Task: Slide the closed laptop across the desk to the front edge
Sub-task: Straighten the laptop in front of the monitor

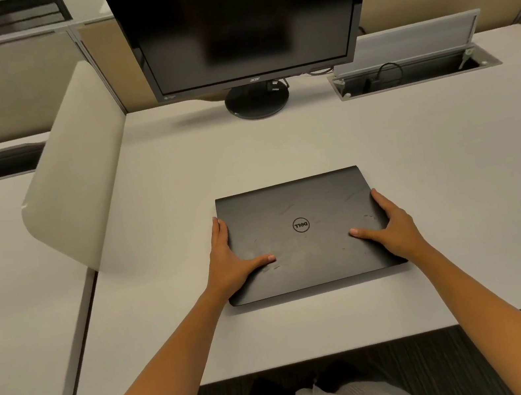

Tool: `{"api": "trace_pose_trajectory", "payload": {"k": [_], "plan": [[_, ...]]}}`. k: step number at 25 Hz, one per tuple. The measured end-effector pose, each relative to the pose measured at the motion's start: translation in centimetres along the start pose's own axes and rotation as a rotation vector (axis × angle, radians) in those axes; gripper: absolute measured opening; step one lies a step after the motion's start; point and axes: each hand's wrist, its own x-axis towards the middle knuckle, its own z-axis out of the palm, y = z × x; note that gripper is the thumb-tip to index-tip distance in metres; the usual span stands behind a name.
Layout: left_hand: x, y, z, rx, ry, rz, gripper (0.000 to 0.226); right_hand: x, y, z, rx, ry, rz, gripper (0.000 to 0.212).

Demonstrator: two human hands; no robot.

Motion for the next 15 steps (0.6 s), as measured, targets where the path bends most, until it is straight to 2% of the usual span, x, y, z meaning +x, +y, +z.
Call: {"api": "trace_pose_trajectory", "payload": {"k": [11,15], "plan": [[0.5,0.1,-0.1,-0.009,-0.032,0.007,0.143,0.5,-0.7,-0.1,-0.02,-0.016,0.011,0.107],[0.4,0.2,-0.1,-0.009,-0.033,0.015,0.142,0.1,-1.1,0.1,-0.031,-0.017,-0.024,0.101]]}}
